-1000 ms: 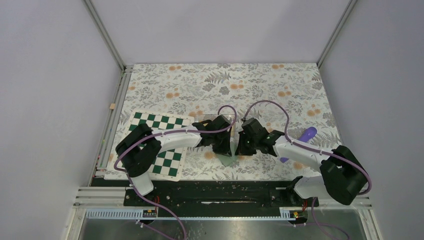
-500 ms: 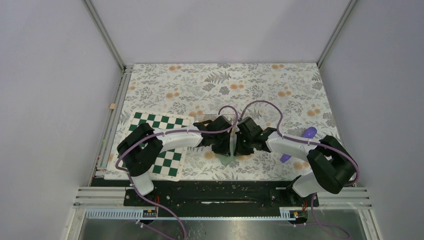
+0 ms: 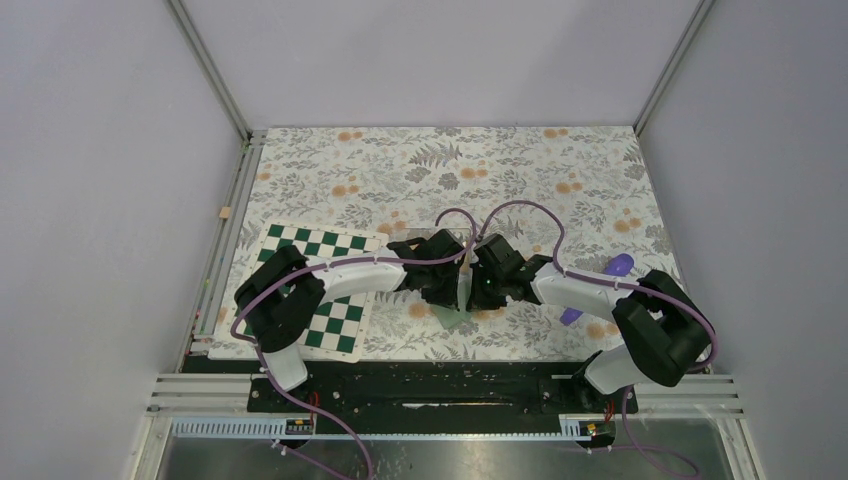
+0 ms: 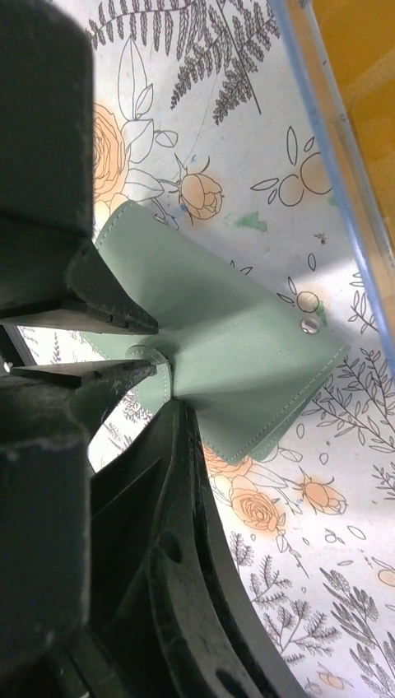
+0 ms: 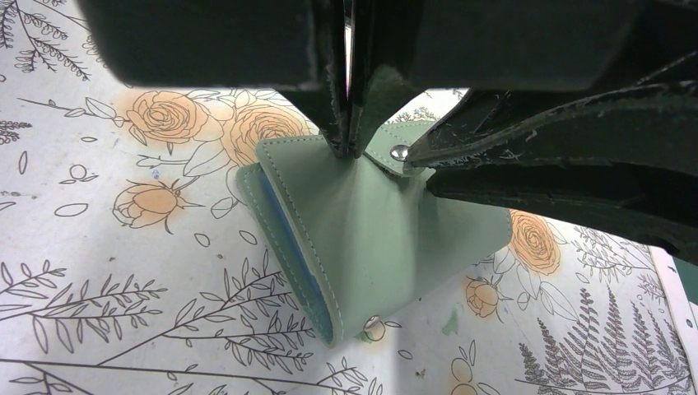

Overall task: Put the credit cards into the card holder
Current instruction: Close the card holder at the center of the board.

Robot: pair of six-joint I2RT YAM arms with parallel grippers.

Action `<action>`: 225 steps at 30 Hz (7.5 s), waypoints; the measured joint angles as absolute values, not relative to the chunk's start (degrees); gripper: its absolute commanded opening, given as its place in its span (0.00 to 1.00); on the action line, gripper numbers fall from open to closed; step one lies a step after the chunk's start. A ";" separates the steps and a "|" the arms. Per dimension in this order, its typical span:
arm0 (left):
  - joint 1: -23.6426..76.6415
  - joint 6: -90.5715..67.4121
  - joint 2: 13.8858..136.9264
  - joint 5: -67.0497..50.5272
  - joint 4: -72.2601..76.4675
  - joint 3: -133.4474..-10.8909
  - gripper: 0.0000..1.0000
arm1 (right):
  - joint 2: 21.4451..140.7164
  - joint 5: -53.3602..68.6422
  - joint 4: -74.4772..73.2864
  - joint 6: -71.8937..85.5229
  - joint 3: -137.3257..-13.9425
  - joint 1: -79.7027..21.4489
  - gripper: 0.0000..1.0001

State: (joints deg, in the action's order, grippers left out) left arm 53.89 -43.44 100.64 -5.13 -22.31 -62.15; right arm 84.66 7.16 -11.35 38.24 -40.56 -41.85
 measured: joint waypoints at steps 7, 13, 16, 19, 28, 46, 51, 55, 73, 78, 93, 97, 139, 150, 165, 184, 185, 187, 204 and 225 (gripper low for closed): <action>53.89 -43.31 100.66 -6.07 -21.93 -62.13 0.21 | 84.66 7.16 -11.35 38.26 -40.56 -41.85 0.00; 53.84 -43.35 100.66 -7.60 -19.14 -61.36 0.11 | 84.71 7.16 -11.35 38.26 -40.56 -41.85 0.00; 53.76 -43.48 100.66 -8.03 -18.46 -60.58 0.00 | 84.71 7.16 -11.33 38.26 -40.56 -41.85 0.00; 53.54 -43.31 100.66 -8.36 -18.35 -60.40 0.00 | 84.71 7.16 -11.33 38.26 -40.56 -41.85 0.00; 53.43 -42.57 100.66 -8.34 -18.35 -60.40 0.00 | 84.71 7.18 -11.33 38.28 -40.56 -41.76 0.00; 49.56 -43.20 97.71 -12.08 -13.74 -55.24 0.30 | 84.58 7.20 -11.35 38.35 -40.53 -41.45 0.00; 47.48 -46.39 96.90 -17.85 -7.66 -51.55 0.25 | 84.58 7.20 -11.35 38.37 -40.53 -41.28 0.00; 47.29 -47.57 97.71 -21.76 -4.97 -51.24 0.19 | 84.58 7.20 -11.33 38.37 -40.53 -41.19 0.00; 47.44 -47.22 100.05 -23.97 -7.75 -53.45 0.35 | 82.94 7.20 -12.01 38.19 -40.51 -41.06 0.00; 47.44 -46.46 98.35 -22.26 -9.65 -53.49 0.37 | 77.71 7.64 -13.15 37.60 -39.90 -40.93 0.00; 47.29 -46.11 98.76 -22.26 -10.83 -54.24 0.38 | 81.80 15.42 -6.83 37.60 -35.40 -40.88 0.00; 47.29 -46.11 99.22 -22.39 -10.63 -54.28 0.21 | 83.94 16.25 -5.34 37.85 -35.42 -40.88 0.00; 47.18 -32.97 101.27 -18.92 -16.14 -61.36 0.00 | 82.70 12.97 -8.36 37.69 -40.34 -40.86 0.00; 47.29 -31.68 103.13 -17.28 -16.40 -61.89 0.00 | 86.89 12.64 -8.21 37.36 -42.35 -40.86 0.00; 46.94 -30.39 103.13 -13.63 -17.41 -62.65 0.27 | 91.55 14.33 -5.37 38.37 -44.05 -40.82 0.00; 46.98 -30.28 101.60 -5.89 -22.41 -63.94 0.58 | 92.75 15.84 -3.03 40.77 -44.07 -40.71 0.00; 46.92 -30.44 101.30 -5.17 -22.83 -63.94 0.59 | 92.75 15.84 -2.96 40.84 -44.07 -40.71 0.00; 46.57 -30.89 100.90 -3.60 -23.86 -63.81 0.60 | 92.75 15.84 -2.98 40.88 -44.07 -40.66 0.00; 43.22 -39.40 99.98 -13.19 -16.03 -56.42 0.47 | 81.52 14.94 -11.49 38.79 -42.85 -37.63 0.03; 47.03 -56.16 96.47 -17.89 -5.32 -47.37 0.45 | 82.48 18.11 -14.72 34.50 -37.26 -26.83 0.50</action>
State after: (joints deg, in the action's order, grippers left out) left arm 47.03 -56.16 96.47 -17.89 -5.32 -47.37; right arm 82.48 18.11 -14.72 34.50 -37.26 -26.83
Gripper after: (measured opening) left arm 0.505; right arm 0.484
